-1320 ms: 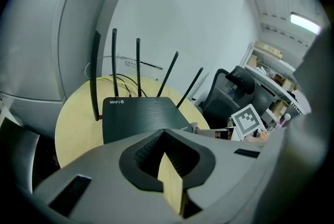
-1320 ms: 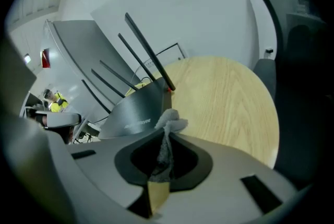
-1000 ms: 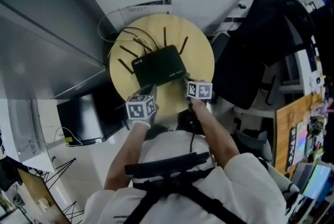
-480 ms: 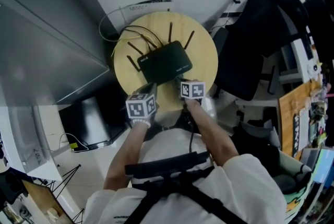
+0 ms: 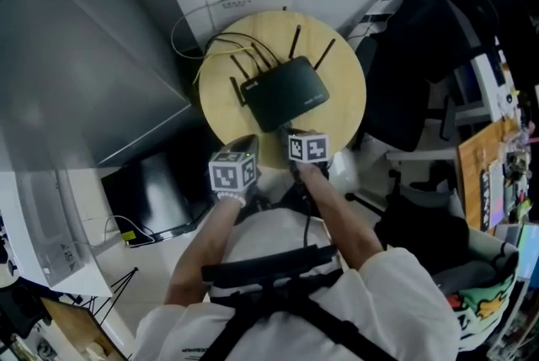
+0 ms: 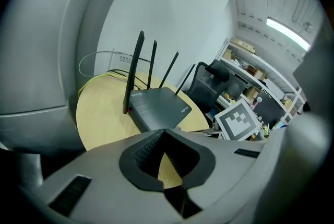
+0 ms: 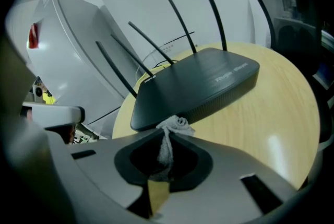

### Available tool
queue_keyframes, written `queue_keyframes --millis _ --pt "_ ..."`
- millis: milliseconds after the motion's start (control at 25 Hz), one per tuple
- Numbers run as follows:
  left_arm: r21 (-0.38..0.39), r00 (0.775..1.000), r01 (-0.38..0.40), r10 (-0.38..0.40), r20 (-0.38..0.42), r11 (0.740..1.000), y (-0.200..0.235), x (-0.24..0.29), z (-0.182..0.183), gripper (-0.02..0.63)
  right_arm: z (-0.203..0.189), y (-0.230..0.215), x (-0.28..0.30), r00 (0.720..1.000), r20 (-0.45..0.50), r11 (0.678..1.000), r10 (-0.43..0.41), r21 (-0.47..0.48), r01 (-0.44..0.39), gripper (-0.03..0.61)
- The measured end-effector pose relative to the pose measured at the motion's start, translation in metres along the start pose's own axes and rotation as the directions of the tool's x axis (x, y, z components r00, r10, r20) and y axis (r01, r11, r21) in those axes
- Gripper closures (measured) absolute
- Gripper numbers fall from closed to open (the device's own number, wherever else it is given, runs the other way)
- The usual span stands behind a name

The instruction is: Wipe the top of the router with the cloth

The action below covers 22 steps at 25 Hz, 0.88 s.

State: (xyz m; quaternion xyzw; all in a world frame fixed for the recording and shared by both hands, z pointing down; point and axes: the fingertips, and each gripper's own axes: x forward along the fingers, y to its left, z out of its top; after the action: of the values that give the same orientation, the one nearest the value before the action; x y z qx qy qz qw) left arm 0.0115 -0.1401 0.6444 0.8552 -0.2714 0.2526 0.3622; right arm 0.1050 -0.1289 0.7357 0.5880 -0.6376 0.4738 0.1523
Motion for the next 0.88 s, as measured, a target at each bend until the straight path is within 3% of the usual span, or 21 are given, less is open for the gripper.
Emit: queue_keyframes --millis 600,880 --pt "-0.005 1.000 0.011 -0.011 0.004 1.000 0.034 -0.043 -0.016 0.624 -0.018 0.066 0.015 1.000 0.012 1.000 0.014 -0.003 -0.014 0.540" --pt "-0.026 1.000 -0.012 0.012 0.021 1.000 0.048 -0.053 -0.013 0.624 -0.006 0.090 0.030 1.000 0.004 0.992 0.025 0.127 -0.025 0.538"
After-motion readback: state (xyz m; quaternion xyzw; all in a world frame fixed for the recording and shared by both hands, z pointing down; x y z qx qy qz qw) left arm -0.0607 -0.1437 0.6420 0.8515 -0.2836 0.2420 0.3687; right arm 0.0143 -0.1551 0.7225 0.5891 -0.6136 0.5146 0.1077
